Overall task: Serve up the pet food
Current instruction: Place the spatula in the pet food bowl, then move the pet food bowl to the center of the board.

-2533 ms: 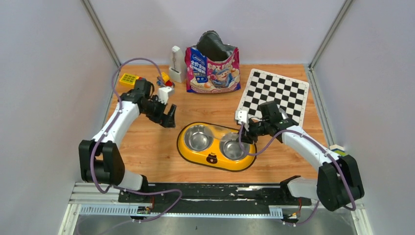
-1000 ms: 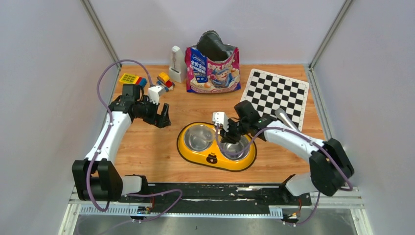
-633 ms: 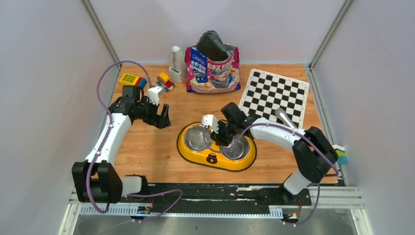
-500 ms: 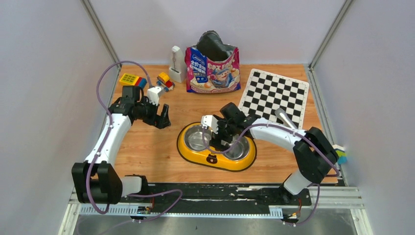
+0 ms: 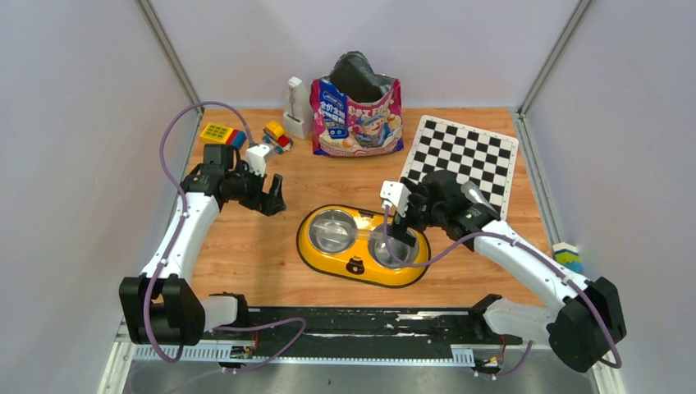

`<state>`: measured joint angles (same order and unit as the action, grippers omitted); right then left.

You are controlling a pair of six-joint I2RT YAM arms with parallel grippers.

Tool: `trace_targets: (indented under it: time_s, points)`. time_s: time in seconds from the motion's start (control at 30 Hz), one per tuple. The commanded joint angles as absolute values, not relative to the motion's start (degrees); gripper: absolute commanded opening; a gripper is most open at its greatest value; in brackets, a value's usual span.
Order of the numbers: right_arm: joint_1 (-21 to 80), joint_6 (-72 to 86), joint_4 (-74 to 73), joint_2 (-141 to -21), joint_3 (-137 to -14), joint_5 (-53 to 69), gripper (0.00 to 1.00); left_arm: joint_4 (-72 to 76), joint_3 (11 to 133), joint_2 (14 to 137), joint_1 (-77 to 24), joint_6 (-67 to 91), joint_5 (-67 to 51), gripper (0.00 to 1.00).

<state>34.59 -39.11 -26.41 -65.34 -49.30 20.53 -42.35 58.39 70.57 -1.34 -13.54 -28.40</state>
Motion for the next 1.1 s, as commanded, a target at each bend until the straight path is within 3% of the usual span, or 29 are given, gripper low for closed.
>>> trace_targets:
  time_s: [0.0,0.4,0.6,1.07]
  points:
    - [31.5,-40.7,-22.8,-67.6,-43.6,15.5,1.0,-41.0,58.1,68.1,-1.1,-12.7,-28.8,1.0]
    - [27.1,-41.7,-15.5,-78.5,-40.3,10.3,1.0,-40.8,57.8,67.2,-1.1,-12.6,-28.5,1.0]
    - [20.0,-41.3,-12.4,-83.4,-42.7,9.1,1.0,-40.8,57.8,66.7,-1.1,-12.7,-28.2,1.0]
    - [13.7,-46.1,-12.6,-84.1,-45.6,11.1,1.0,-41.3,58.9,67.5,-1.0,-12.6,-28.1,1.0]
